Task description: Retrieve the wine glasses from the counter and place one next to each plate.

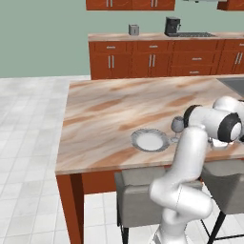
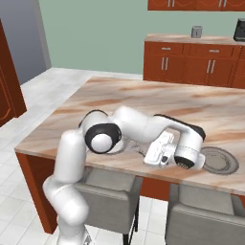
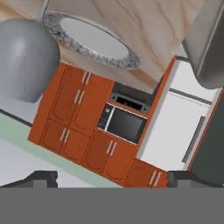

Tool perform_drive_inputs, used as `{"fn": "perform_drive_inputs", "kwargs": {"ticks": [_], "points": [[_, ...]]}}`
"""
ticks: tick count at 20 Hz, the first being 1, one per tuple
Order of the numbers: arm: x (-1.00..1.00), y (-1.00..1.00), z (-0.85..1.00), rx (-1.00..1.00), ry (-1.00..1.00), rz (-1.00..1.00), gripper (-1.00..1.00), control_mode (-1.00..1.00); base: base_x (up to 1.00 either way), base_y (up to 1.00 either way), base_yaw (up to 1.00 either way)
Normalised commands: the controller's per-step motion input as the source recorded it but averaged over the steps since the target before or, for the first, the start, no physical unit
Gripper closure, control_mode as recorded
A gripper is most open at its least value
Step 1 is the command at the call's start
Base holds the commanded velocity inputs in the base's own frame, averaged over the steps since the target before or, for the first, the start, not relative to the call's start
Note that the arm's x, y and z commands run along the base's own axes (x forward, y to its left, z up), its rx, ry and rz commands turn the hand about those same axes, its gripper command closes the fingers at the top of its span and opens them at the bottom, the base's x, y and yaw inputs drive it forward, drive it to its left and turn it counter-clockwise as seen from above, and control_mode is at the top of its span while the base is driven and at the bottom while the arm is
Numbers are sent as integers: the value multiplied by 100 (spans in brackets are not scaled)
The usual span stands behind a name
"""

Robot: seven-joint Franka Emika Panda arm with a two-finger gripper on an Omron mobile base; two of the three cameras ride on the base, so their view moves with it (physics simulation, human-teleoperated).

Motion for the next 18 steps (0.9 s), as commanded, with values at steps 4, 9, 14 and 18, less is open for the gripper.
{"fn": "perform_drive_inputs", "kwargs": {"ticks": [4,9,14,18], "points": [[-100,63,77,-22,-15,-24,-100,-100,0,0,0],[-96,60,93,-19,0,-26,-100,-100,0,0,0],[-63,79,78,-12,10,-23,-100,-100,0,0,0],[-31,86,96,-6,7,-7,-100,-100,0,0,0]]}}
